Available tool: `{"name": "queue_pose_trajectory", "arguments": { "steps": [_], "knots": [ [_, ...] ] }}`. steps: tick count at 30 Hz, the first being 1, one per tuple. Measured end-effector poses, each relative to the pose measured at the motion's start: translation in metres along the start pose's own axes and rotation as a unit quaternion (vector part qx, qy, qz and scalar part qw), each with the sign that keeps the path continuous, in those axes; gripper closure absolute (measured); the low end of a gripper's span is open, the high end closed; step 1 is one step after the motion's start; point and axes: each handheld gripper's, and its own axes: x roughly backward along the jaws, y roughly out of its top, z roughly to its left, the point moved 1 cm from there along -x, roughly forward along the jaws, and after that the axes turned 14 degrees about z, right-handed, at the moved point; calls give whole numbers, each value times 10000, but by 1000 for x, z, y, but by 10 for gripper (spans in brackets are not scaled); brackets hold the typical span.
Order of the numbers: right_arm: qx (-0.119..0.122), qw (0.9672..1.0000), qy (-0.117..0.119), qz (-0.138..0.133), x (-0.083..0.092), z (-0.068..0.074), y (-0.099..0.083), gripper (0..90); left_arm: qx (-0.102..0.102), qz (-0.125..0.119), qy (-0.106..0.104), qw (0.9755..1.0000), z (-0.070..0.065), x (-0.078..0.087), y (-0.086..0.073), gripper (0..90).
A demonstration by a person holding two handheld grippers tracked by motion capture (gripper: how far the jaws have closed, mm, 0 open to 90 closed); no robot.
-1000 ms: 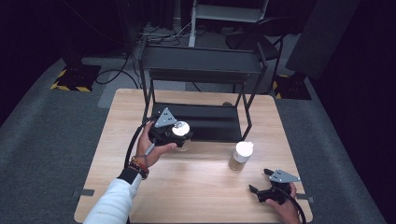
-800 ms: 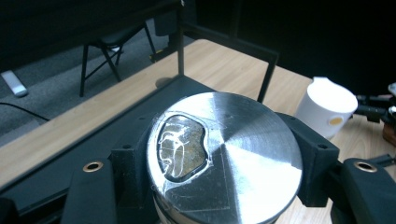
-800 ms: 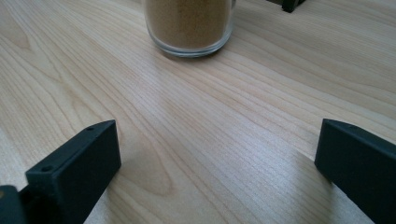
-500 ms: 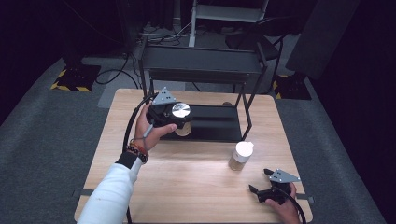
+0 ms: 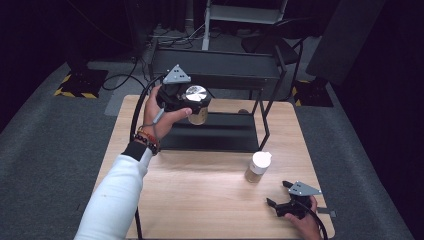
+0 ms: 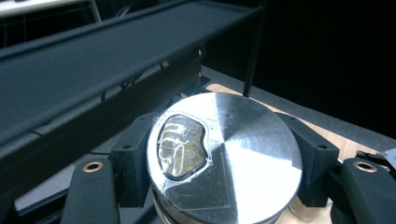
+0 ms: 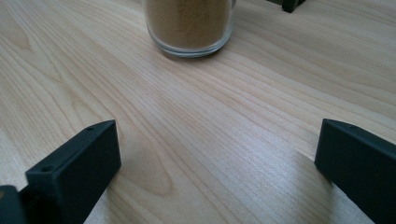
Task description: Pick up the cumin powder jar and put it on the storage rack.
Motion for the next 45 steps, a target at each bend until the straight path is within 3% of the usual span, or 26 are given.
{"name": "queue_pose_trajectory", "arguments": {
  "steps": [8, 19, 33, 45],
  "knots": [
    [2, 10000, 0, 2, 0, 0, 0, 0, 179, -165, -40, 9997, 6, 9, 23, 344],
    [1, 10000, 1, 3, 0, 0, 0, 0, 11, -161, 70, 9998, 9, 18, 65, 344],
    [0, 10000, 1, 1, 0, 0, 0, 0, -64, -166, 165, 9997, 14, 8, 108, 344],
    [6, 10000, -3, -1, 0, 0, 0, 0, 30, -169, 317, 9994, 34, -7, 129, 344]
  ]
}}
